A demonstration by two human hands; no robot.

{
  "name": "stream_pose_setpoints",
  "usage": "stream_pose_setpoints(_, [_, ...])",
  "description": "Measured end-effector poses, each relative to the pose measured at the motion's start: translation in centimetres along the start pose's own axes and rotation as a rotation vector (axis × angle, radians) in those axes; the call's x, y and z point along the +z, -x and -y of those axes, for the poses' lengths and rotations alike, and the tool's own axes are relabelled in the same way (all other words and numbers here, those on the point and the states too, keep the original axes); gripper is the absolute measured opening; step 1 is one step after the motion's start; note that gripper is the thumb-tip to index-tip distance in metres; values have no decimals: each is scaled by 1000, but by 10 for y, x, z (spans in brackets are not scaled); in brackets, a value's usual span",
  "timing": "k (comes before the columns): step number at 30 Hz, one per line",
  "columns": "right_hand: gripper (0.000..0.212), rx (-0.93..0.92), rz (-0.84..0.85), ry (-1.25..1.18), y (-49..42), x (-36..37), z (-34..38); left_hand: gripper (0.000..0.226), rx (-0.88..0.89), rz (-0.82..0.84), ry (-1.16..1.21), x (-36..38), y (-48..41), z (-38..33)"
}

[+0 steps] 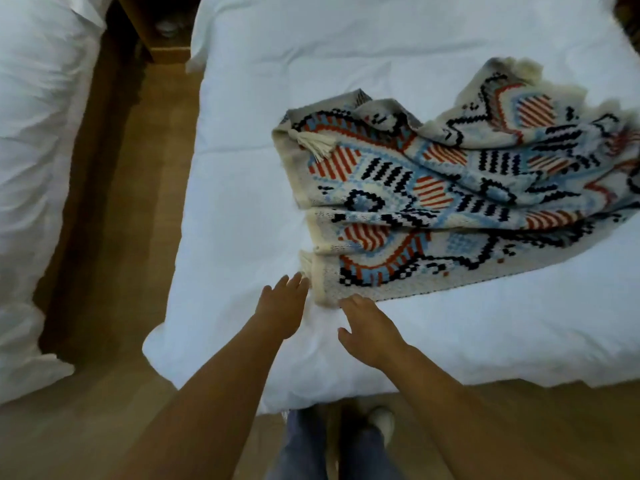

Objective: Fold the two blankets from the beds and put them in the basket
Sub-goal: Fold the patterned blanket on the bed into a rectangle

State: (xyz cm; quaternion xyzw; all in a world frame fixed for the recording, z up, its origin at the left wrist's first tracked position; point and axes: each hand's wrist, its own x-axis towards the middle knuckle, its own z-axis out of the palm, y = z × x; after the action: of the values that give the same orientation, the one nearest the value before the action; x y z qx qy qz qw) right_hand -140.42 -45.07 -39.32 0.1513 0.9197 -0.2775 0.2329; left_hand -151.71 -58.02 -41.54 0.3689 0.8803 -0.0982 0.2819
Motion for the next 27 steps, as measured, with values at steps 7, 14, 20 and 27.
stream_pose_setpoints(7, [49, 30, -142, 34, -39, 27, -14, 79, 61, -103, 58, 25, -63, -6])
stream_pose_setpoints(14, [57, 64, -164, 152, -60, 35, -23, 24, 159, -299, 191, 40, -72, -12])
stream_pose_setpoints(20, [33, 101, -85, 312, -67, 29, -9, 35, 45, -357, 179, 54, -22, 26])
stream_pose_setpoints(27, [29, -76, 42, 271, -60, 45, 56, 33, -182, -259, 150, 58, 25, 83])
